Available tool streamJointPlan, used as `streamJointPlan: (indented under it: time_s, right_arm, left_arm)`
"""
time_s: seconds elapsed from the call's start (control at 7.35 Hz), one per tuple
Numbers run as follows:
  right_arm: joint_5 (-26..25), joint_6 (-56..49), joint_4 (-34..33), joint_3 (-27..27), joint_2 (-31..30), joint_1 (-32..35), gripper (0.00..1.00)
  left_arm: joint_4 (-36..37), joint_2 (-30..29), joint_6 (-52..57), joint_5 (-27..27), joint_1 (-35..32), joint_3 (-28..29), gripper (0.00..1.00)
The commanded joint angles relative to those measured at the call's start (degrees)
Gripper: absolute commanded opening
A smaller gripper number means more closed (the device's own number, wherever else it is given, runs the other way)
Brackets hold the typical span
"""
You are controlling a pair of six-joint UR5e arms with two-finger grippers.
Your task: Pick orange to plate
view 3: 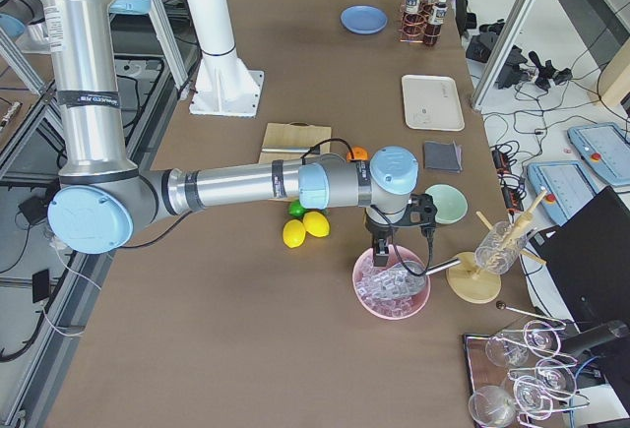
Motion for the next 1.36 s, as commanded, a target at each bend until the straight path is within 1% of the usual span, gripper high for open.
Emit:
streamJointPlan:
  time_s: [0.0,1.22]
  right_arm:
    - [0.0,0.2,0.0,0.0,0.0,0.0,1.00]
    - [0.1,0.4,0.0,0.7,0.3,0.0,1.00]
  left_arm:
    - [0.1,0.0,0.0,0.1,0.0,0.1,0.98]
    - [-0.3,-0.4,0.0,0.0,0.4,0.5,0.98]
